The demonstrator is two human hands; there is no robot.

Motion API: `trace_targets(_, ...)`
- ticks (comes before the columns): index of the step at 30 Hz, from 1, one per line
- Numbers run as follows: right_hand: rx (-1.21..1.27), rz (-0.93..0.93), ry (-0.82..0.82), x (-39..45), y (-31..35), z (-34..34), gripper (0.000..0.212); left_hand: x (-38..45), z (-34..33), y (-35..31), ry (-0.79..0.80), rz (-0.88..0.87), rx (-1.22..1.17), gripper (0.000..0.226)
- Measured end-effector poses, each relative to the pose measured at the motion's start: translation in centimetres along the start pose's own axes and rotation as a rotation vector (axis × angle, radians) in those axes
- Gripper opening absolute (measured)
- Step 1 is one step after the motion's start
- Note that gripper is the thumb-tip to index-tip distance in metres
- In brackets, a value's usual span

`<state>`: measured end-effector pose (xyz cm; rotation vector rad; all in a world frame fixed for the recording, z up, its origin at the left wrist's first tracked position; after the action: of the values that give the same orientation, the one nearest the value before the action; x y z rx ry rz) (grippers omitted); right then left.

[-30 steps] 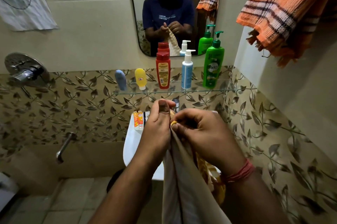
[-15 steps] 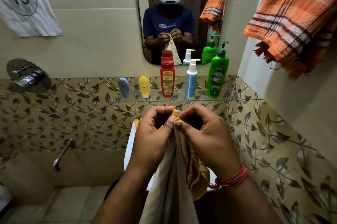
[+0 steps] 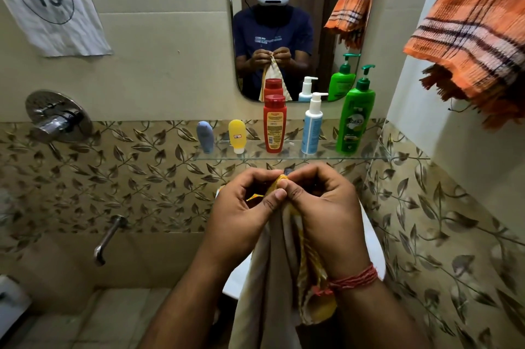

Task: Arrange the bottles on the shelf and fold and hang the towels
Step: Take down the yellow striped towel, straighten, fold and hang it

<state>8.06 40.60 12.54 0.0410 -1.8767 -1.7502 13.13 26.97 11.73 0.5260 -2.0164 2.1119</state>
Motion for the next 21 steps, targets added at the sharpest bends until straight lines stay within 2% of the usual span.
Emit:
trace_targets(4,0.042,-0.016,0.047,0.0,-0.7,-1.2,0.011,0.3,1.4,-0.2,-0.067,-0.021,0.096,0.015)
trace_targets(8,-0.094,-0.026,0.159,0.0,-1.2,-2.7,0.019,0.4,2.5,0.4,-0.156,-0.017,0.082,0.02)
trace_targets(13,-0.111,-0.026,0.028,-0.1,-1.9,-1.1,0.013,0.6,0.8,1.2,-0.068,0.017,0.098,0.013)
trace_targets(16,-0.095,-0.048,0.006,-0.1,-2.6,-0.7,0.012,0.8,0.6,1.5,-0.063,0.01,0.144,0.013)
trace_targets(18,-0.086,-0.043,0.056,0.1,-2.8,-1.1,0.009,1.1,0.8,1.7,-0.096,0.004,0.147,0.013)
trace_targets(21,-0.154,-0.021,0.213,0.5,-3.1,-2.1,0.012,1.5,1.9,2.4,-0.184,0.014,0.068,0.014)
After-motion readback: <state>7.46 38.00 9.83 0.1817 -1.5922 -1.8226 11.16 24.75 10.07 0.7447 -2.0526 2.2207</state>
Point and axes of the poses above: each hand's wrist, its own x-axis towards the middle knuckle, its own z-axis out of the back of the hand, y = z × x, the point moved 10 cm from there along x, towards the middle knuckle, and after that the axes turned 11 degrees about y, right-handed, at the moved point
